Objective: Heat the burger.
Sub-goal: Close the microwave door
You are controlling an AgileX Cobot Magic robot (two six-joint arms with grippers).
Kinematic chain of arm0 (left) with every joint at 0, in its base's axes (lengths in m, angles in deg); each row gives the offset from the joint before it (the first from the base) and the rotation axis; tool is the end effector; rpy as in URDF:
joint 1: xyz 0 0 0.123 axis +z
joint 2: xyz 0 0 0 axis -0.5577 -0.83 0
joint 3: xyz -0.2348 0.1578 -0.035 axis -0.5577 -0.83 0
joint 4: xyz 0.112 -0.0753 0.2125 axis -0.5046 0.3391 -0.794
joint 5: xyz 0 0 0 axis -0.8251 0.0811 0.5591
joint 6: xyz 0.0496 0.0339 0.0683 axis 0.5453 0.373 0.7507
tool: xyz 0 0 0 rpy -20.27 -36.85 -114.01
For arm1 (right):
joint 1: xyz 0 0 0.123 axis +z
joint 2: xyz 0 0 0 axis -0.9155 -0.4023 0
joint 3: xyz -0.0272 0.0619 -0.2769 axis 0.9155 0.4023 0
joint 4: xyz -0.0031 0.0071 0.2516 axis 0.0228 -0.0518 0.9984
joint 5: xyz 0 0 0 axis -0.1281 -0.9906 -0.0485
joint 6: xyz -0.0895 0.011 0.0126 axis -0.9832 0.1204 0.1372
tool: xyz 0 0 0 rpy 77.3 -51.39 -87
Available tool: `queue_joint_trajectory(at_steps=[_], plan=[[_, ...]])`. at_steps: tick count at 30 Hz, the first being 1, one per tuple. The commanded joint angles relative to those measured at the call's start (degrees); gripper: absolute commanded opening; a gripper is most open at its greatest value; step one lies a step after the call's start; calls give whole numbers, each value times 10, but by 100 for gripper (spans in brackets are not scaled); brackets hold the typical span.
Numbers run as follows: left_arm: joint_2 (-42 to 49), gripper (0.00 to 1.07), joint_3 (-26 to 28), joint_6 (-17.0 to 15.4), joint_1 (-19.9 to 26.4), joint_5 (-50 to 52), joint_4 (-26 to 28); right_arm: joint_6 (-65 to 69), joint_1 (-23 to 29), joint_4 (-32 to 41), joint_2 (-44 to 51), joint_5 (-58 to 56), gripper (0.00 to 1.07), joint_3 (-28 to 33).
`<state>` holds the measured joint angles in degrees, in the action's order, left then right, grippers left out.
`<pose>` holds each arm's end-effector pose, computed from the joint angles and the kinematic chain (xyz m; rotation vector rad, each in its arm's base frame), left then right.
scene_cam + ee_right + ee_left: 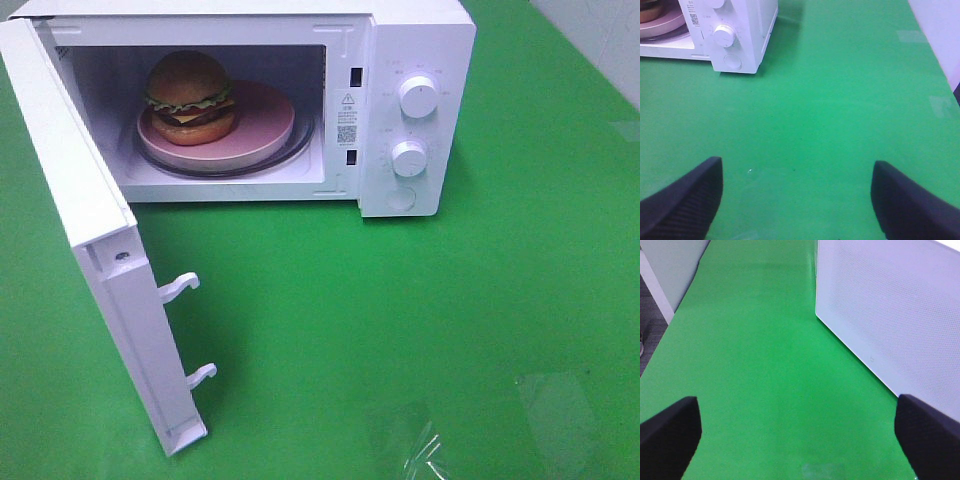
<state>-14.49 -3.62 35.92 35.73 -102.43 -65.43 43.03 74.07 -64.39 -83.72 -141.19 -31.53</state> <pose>-0.0066 -0.0022 0.2799 0.0204 2.0263 0.0225 -0.0039 -0.0078 0.2851 0.0040 1.9666 0.0674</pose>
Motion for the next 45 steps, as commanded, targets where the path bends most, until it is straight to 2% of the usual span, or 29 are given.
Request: queue_joint_trajectory(at_steps=[1,3,4,5,8,10,11,12,13,14,15,16,17,18,19,20,21,24,28,31,32,37,38,39,41,42,43,45], plan=[[11,97,-1,-5,-4,10,3,-6,-3,-3,13,0,76,2],[11,88,9,-29,-4,28,2,-6,-3,-3,13,0,76,2],[11,88,9,-29,-4,28,2,-6,-3,-3,13,0,76,2],[11,77,13,-29,-4,46,2,-6,-3,-3,13,0,76,2],[10,72,13,-29,-4,54,2,-6,-3,-3,13,0,76,2],[-7,54,13,-29,-4,89,2,-6,-3,-3,13,0,76,2],[-7,54,13,-29,-4,89,2,-6,-3,-3,13,0,76,2],[-25,47,13,-29,-4,104,2,-6,-3,-3,13,0,76,2],[-25,47,13,-29,-4,104,2,-6,-3,-3,13,0,76,2],[-48,40,13,-29,-4,120,2,-6,-3,-3,13,0,76,2],[-48,40,13,-29,-4,120,2,-6,-3,-3,13,0,76,2],[-70,29,13,-29,-4,143,1,-6,-3,-3,13,0,76,2],[-83,22,13,-29,-4,156,1,-6,-3,-3,13,0,76,2],[-83,22,13,-29,-4,156,1,-6,-3,-3,13,0,76,2],[-107,10,13,-29,-4,180,1,-6,-3,-3,13,0,76,2],[-107,10,13,-29,-4,180,1,-6,-3,-3,13,0,76,2],[-136,0,11,-29,-4,206,1,-6,-3,-3,13,0,76,2],[-160,0,5,-29,-4,239,-1,-6,-3,-3,13,0,76,2],[-219,0,-23,-29,-4,348,-2,-6,-3,-3,13,0,76,2],[-239,0,-36,-29,-4,392,-2,-6,-3,-3,13,0,76,2],[-260,0,-54,-29,-4,445,-2,-6,-3,-3,13,0,76,2],[-297,0,-92,-29,-4,544,-2,-6,-3,-3,13,0,76,2],[-317,0,-116,-29,-4,606,-2,-6,-3,-3,13,0,76,2],[-317,0,-116,-29,-4,606,-2,-6,-3,-3,13,0,76,2],[-360,0,-155,-29,-4,708,-2,-6,-3,-3,13,0,76,2],[-360,0,-155,-29,-4,708,-2,-6,-3,-3,13,0,76,2],[-388,0,-170,-29,-4,760,-2,-6,-3,-3,13,0,76,2],[-417,0,-178,-29,-4,800,-2,-6,-3,-3,13,0,76,2]])
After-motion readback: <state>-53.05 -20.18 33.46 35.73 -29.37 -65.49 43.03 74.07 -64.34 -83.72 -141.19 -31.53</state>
